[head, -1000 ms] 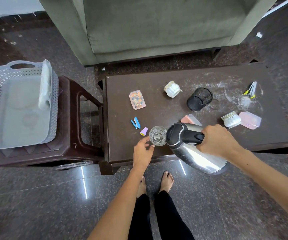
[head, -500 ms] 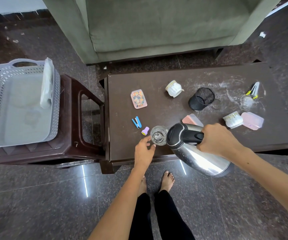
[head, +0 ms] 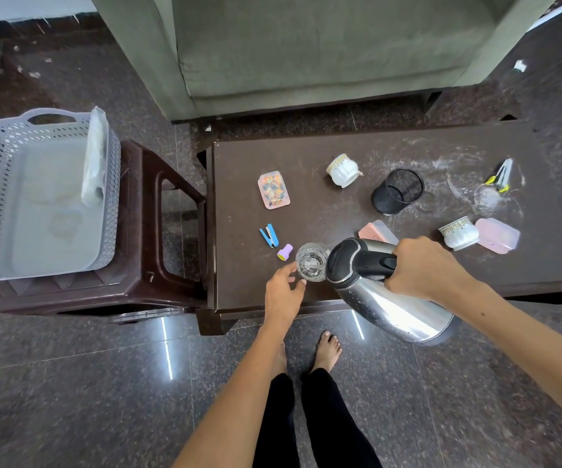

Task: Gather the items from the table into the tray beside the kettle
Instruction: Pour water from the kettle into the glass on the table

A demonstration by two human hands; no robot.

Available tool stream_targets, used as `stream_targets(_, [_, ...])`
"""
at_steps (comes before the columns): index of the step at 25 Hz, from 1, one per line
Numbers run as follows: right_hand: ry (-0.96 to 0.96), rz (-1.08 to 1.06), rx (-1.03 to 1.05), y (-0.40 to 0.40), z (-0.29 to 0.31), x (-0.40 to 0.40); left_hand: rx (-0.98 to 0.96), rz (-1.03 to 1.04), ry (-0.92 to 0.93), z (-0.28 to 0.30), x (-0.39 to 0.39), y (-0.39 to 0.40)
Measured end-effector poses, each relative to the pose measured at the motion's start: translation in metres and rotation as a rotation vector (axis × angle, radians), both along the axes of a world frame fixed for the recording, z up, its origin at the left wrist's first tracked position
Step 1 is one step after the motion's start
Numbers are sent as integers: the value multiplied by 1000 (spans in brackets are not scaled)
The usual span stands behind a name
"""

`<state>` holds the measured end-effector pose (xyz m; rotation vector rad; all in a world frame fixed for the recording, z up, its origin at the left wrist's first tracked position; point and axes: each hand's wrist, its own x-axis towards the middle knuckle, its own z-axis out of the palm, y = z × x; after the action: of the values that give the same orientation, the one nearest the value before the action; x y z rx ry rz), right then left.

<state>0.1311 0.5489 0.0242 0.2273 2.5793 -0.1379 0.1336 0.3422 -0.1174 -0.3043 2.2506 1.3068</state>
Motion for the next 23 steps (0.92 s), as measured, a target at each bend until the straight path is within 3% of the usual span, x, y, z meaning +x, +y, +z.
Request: stream_targets(23, [-50,-55,-30,-8,3,-12,-15,-4,-1,-1,1,2])
